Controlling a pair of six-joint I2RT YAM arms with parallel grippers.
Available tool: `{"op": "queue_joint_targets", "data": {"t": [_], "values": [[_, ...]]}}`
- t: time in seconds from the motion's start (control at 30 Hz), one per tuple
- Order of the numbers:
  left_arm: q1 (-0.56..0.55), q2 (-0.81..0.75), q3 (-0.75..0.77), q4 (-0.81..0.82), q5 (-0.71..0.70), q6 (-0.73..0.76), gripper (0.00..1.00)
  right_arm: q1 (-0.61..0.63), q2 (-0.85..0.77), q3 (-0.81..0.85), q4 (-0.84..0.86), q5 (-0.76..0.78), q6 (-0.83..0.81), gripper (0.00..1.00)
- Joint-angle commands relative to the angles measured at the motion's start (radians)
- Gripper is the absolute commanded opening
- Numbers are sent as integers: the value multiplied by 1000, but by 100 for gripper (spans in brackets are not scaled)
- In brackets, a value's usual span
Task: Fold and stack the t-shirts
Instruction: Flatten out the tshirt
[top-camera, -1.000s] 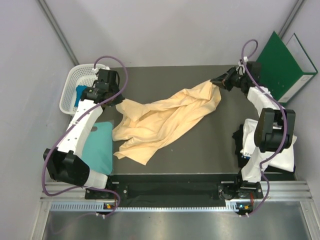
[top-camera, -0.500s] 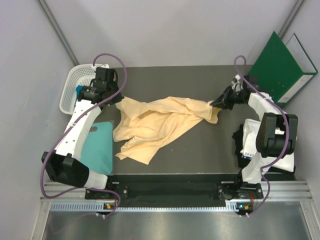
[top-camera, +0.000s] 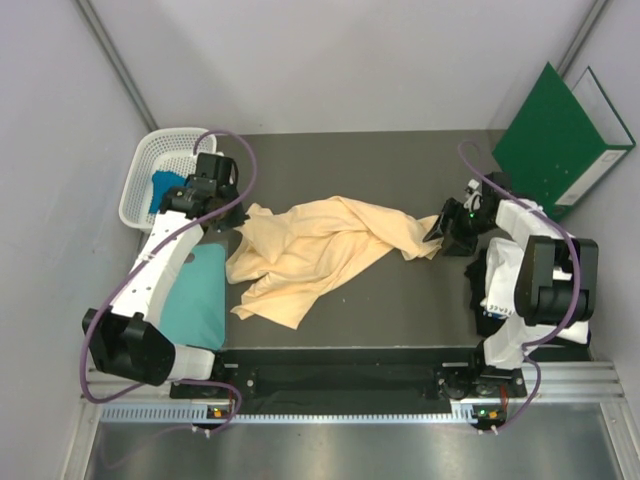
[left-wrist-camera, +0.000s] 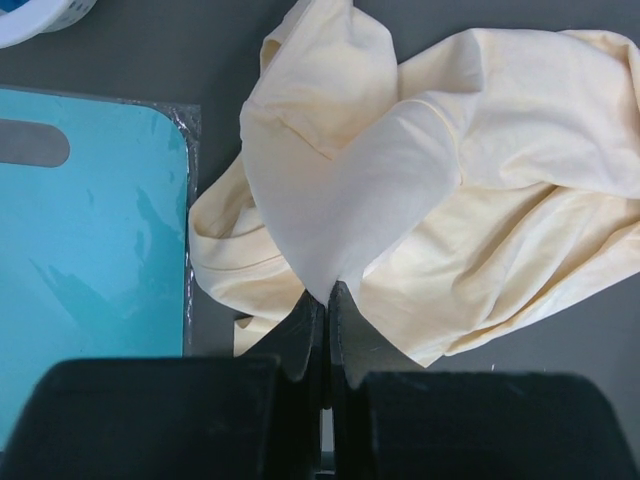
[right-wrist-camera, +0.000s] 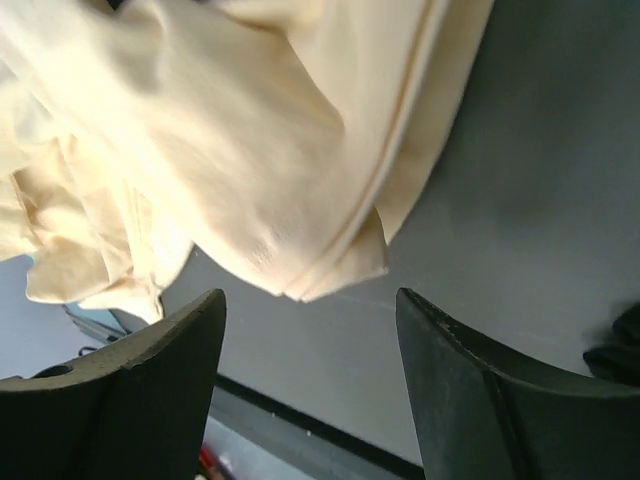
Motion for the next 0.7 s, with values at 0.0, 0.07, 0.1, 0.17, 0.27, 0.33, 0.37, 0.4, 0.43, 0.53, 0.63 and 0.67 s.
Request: {"op": "queue_joint_targets", "data": {"t": [0.0, 0.07, 0.1, 0.17, 0.27, 0.33, 0.37, 0.4, 0.43, 0.53, 0.63, 0.67], "values": [[5, 27, 26, 59, 33, 13, 0, -4, 32, 34, 99, -12, 5, 68], [5, 40, 33, 62, 39, 19, 0, -2, 47, 31, 121, -37, 16, 67], [5, 47, 39, 62, 40, 19, 0, -2, 64, 31, 117, -55, 23, 67], [5, 53, 44, 62, 37, 19, 0, -1, 73, 27, 106, -61, 26, 65], [5, 53, 39, 69, 34, 16, 0, -1, 63, 12, 100, -55, 31, 65], [5, 53, 35, 73, 39, 11, 0, -1, 58, 6, 98, -61, 32, 64], [5, 53, 33, 77, 40, 8, 0, 1, 55, 3, 110, -67, 37, 63], [5, 55, 30, 77, 44, 6, 0, 1, 55, 0, 113, -90, 45, 62], [5, 55, 29, 79, 44, 5, 0, 1, 55, -6, 120, -104, 48, 60], [5, 56, 21, 80, 44, 3, 0, 5, 57, -12, 152, -138, 62, 55], [5, 60, 18, 76, 47, 3, 0, 9, 76, -8, 179, -164, 83, 51], [5, 63, 19, 74, 47, 2, 0, 12, 89, -8, 199, -172, 88, 41]]}}
